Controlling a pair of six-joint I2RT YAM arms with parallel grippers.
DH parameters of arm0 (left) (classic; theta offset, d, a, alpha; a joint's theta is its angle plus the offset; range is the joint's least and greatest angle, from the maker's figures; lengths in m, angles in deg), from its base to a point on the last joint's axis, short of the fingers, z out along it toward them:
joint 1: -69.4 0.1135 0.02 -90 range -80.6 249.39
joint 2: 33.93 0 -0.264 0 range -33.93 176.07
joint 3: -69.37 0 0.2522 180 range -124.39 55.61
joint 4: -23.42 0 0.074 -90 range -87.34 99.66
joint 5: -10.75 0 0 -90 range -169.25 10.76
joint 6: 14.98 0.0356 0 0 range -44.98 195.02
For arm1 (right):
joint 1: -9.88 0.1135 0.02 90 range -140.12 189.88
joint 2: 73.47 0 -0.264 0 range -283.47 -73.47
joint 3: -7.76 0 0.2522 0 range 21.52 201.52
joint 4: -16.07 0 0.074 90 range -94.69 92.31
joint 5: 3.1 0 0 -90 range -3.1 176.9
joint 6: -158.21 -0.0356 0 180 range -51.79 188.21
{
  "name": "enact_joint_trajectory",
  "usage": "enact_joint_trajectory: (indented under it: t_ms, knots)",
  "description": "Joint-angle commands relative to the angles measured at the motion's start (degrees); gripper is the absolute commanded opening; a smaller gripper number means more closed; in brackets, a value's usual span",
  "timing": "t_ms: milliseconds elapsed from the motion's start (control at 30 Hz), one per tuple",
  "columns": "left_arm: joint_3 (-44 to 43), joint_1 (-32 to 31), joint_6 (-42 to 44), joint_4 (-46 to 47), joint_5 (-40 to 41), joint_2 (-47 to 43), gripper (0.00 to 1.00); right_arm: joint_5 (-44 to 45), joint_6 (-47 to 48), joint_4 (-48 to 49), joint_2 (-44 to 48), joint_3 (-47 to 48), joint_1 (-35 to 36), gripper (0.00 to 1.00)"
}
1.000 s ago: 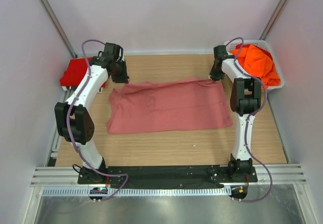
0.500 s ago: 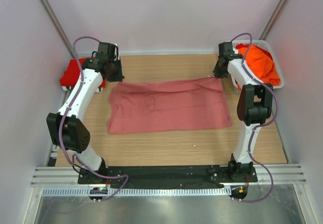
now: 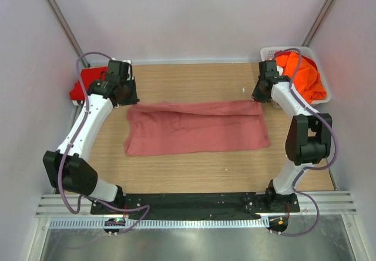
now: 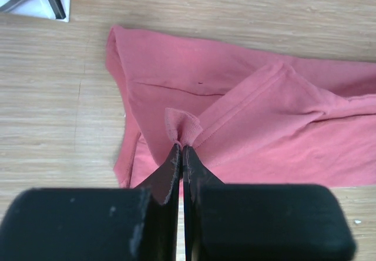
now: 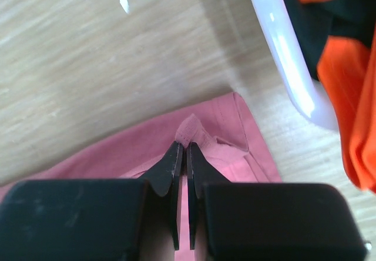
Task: Fold and stack the t-shirts
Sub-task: Fold the tshirt
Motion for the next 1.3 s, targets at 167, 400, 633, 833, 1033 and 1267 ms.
enact_joint_trajectory:
  t_ms: [167, 400, 633, 833, 1033, 1267]
  knots:
    - [8.5, 0.3, -1.3, 1.1, -0.5, -5.8, 0.00, 2.3, -0.1, 4.4, 7.2, -8.5, 0.1, 0.03]
    - [15.6, 0.3, -2.8, -0.6, -0.9, -9.8, 0.29, 6.1, -3.0, 4.1, 14.1, -17.5, 0.1, 0.48]
    - [18.4, 0.3, -5.9, 2.4, 3.5, -20.2, 0.67, 8.5, -5.0, 6.5, 26.2, -22.6, 0.2, 0.81]
    - [19.6, 0.1, -10.0, 5.6, -2.0, -12.4, 0.55, -5.7, -3.9, 12.0, 23.5, -21.1, 1.4, 0.74]
    - [23.6, -1.6, -16.4, 12.5, -2.6, -6.5, 0.51, -14.6, -3.5, 13.8, 13.0, -19.8, 4.0, 0.67]
    - [25.2, -3.8, -19.0, 15.9, 1.5, 3.6, 0.46, -13.6, -4.1, 15.4, 5.0, -23.7, 6.7, 0.67]
